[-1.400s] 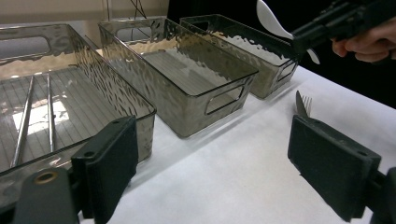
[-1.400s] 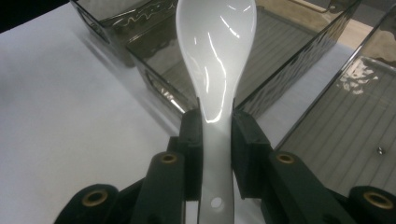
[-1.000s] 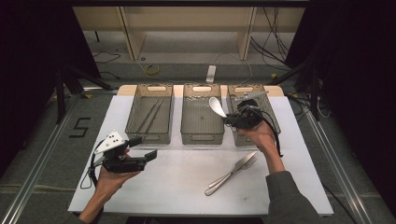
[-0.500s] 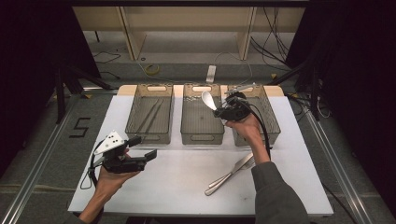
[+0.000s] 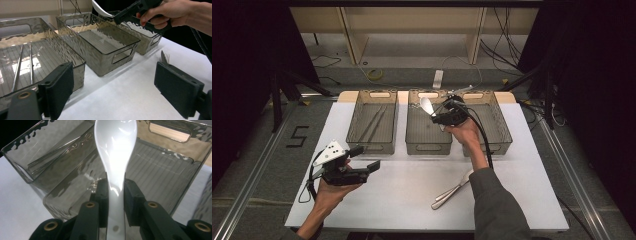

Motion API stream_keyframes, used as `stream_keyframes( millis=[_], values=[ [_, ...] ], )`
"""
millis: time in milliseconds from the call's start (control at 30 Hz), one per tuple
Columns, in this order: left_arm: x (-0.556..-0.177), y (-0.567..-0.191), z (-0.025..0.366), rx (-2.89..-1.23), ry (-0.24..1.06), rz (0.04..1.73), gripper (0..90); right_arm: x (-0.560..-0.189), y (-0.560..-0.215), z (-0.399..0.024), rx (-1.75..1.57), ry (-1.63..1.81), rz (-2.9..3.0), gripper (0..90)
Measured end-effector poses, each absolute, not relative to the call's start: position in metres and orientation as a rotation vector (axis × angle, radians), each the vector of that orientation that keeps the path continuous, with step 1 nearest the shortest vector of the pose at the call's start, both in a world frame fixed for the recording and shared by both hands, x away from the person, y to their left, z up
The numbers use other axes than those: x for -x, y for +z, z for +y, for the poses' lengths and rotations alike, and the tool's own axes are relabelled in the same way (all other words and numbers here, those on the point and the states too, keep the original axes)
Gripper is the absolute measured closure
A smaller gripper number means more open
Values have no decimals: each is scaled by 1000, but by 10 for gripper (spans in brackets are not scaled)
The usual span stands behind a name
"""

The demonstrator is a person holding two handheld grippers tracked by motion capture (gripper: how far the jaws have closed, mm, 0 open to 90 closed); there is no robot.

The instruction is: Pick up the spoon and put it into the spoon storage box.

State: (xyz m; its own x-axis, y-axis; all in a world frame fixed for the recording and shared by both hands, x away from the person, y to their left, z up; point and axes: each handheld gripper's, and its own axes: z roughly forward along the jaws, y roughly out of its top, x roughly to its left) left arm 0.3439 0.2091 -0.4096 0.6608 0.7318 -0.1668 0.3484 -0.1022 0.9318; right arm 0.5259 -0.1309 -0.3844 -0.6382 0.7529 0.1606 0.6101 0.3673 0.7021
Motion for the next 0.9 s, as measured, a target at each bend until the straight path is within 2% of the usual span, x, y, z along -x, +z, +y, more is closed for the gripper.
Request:
stream_keyframes(
  millis=[900],
  values=[
    [-344, -409, 209, -1704, 409, 878, 157, -531, -404, -102, -1255, 1055, 2495, 759]
  ],
)
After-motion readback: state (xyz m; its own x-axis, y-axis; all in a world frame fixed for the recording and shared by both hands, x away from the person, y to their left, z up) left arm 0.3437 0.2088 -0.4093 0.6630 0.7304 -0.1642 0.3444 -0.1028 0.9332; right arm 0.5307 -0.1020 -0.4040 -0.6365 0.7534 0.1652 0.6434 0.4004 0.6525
